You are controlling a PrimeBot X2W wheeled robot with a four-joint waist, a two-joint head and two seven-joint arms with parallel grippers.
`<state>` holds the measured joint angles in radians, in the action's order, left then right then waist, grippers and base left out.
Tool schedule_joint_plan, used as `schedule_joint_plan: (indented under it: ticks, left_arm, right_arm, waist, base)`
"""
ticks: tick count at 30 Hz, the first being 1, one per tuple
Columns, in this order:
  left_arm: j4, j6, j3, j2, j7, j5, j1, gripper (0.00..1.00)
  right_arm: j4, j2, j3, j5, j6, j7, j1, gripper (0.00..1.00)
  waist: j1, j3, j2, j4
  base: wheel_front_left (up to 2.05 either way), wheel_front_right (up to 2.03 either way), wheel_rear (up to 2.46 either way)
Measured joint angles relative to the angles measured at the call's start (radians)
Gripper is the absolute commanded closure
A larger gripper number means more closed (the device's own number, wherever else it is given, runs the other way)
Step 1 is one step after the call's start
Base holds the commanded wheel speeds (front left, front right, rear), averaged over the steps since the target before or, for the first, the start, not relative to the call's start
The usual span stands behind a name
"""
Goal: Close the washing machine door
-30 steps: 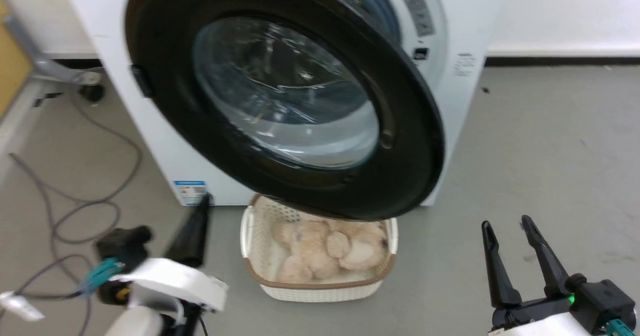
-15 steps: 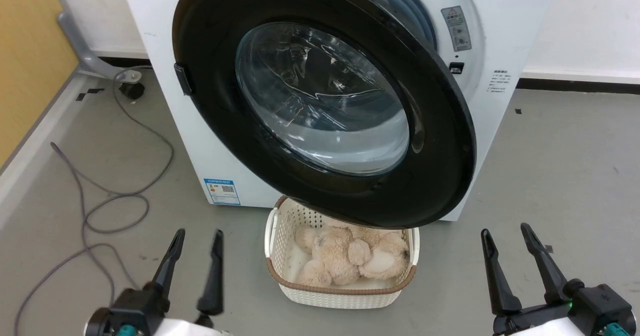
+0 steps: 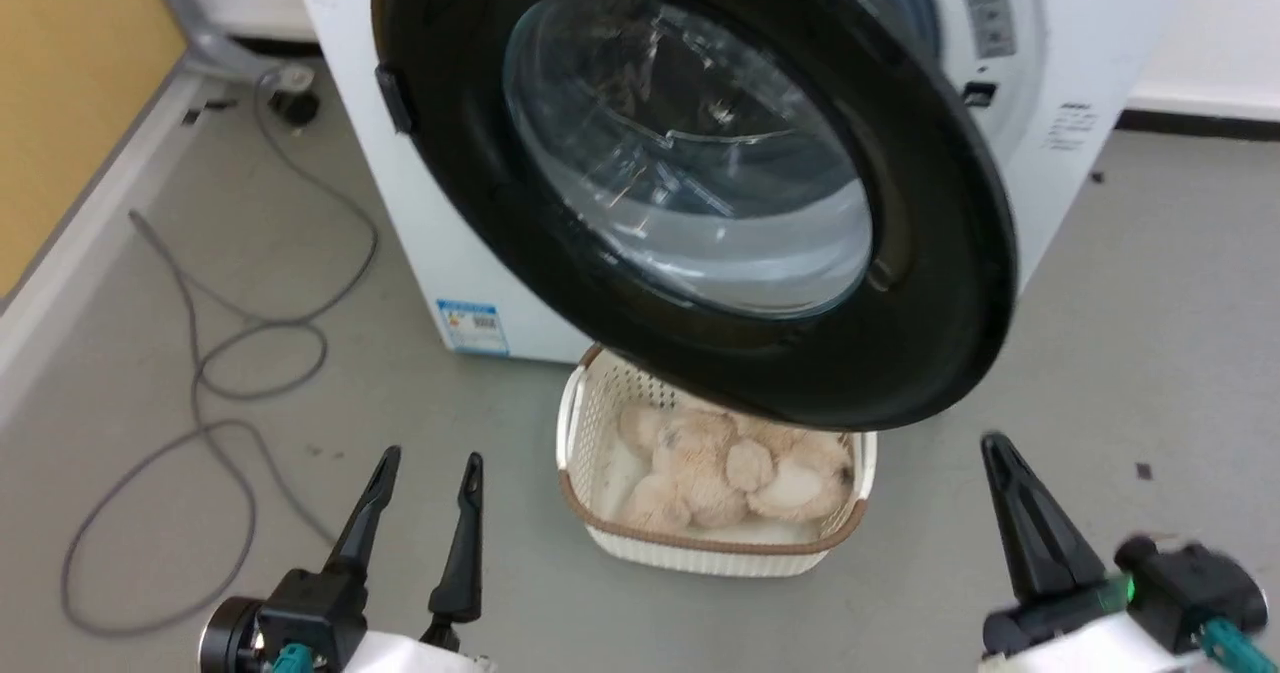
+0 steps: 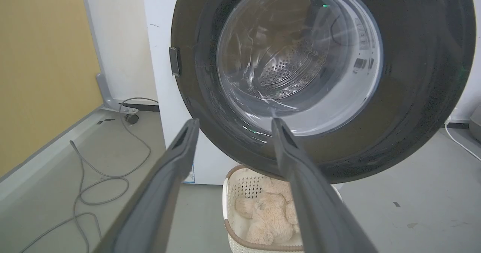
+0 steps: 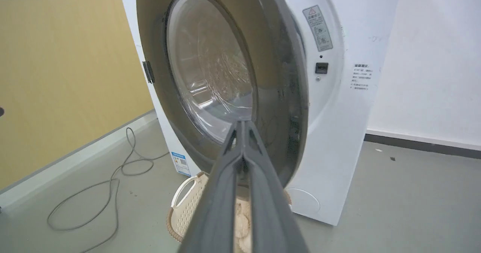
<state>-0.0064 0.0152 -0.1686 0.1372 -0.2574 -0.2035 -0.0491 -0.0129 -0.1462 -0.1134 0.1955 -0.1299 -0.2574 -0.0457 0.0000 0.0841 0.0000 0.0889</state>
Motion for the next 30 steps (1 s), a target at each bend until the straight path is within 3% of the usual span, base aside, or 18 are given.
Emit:
schedule_joint_plan:
  ticks: [7,13,25,30]
  left_arm:
    - [0.004,-0.030,0.019,-0.037,0.000,0.015,0.045,0.00]
    - [0.010,-0.054,0.028,-0.060,0.000,0.023,0.074,0.00]
    - [0.011,-0.071,0.035,-0.082,0.000,0.034,0.136,0.00]
    - [0.012,-0.072,0.027,-0.084,0.000,0.033,0.148,0.00]
  right_arm:
    - [0.047,-0.124,-0.102,0.040,0.000,0.023,0.174,1.00]
    - [0.147,-0.215,-0.105,0.096,0.000,0.068,0.338,1.00]
    - [0.351,-0.327,-0.069,0.215,-0.003,0.133,0.640,1.00]
    - [0.441,-0.346,-0.031,0.231,-0.002,0.166,0.753,1.00]
  waist:
    - [0.0000,0.076,0.0000,0.042]
    - [0.0001,0.143,0.0000,0.083]
    - [0.0002,0.247,0.0000,0.150]
    - [0.0002,0.275,0.0000,0.167]
  base:
    - [0.00,0.00,0.00]
    - [0.00,0.00,0.00]
    - [0.00,0.00,0.00]
    - [0.00,0.00,0.00]
